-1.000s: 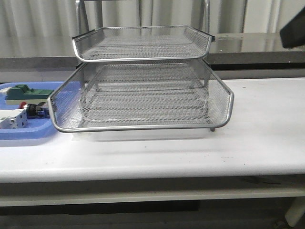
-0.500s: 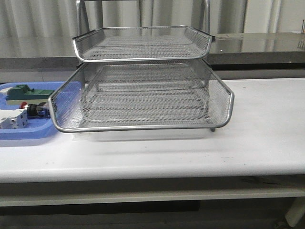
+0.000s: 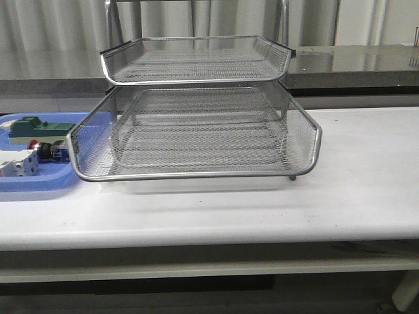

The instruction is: Place button on rack with both arms

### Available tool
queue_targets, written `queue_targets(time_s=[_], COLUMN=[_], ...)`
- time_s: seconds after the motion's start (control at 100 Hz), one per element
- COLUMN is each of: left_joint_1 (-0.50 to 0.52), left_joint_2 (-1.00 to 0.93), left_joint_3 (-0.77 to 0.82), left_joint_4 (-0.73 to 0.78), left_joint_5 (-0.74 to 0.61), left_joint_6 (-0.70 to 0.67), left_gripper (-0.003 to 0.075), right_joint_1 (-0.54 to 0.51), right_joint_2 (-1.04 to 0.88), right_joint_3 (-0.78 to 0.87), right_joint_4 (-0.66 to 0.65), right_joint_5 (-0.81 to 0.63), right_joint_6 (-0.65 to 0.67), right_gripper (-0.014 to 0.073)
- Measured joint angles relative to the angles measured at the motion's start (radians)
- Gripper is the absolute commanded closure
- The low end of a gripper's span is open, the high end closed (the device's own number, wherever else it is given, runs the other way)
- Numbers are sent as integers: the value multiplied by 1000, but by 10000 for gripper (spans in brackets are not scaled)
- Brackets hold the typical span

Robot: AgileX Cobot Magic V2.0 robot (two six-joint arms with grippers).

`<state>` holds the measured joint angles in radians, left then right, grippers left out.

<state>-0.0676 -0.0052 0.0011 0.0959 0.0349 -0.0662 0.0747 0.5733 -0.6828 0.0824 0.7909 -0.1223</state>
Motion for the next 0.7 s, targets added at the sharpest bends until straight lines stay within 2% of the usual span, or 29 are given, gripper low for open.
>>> queue_targets(time_s=[0.15, 0.37, 0.53, 0.7], left_joint_1=[0, 0, 0, 0], left_joint_2=[0, 0, 0, 0], left_joint_3=[0, 0, 0, -9], left_joint_4=[-2, -2, -8, -96], left_joint_5=[0, 0, -35, -35], left_joint_6=[0, 0, 0, 0], left_gripper=[716, 716, 716, 716], right_joint_1=[20, 22, 22, 22], right_joint_2=[-4, -6, -6, -6], right_joint_3=[0, 0, 0, 0], right_joint_4=[-15, -18, -18, -18], right_joint_5=[0, 4, 6, 6], right_joint_6=[4, 7, 7, 7], right_gripper=[411, 666, 662, 662])
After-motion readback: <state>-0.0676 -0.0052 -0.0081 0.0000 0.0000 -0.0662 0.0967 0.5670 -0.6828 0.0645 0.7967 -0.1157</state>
